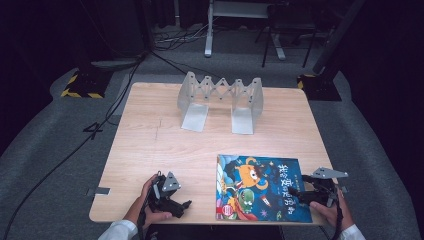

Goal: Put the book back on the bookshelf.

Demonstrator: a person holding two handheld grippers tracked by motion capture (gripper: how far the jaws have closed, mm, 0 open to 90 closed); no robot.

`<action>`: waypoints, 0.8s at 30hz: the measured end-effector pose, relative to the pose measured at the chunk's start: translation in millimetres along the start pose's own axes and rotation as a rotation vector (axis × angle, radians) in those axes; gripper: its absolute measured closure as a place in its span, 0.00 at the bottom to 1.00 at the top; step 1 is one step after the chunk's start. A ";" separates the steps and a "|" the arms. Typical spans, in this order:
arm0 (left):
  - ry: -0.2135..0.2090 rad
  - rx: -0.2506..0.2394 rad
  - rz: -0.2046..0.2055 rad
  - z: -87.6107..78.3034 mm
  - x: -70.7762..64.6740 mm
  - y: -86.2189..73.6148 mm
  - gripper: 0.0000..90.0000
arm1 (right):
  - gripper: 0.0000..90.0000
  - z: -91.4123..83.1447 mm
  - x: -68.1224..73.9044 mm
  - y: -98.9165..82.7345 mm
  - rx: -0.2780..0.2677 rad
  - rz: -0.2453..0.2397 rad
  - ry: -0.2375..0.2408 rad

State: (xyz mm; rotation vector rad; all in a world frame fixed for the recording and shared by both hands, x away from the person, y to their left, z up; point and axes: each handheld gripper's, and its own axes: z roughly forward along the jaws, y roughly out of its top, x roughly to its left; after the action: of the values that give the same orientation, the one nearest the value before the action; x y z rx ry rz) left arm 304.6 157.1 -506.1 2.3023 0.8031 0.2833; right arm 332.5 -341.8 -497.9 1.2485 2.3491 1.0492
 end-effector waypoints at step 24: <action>-0.017 -0.001 0.022 -5.0 0.6 -5.8 0.00 | 0.24 69.9 44.1 70.5 0.011 -0.146 0.040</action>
State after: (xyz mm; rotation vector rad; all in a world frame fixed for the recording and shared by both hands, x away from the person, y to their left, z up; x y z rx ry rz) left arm 300.3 163.4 -506.2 2.3108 0.7702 0.2737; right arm 386.9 -247.9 -492.5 1.0503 2.4367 1.0247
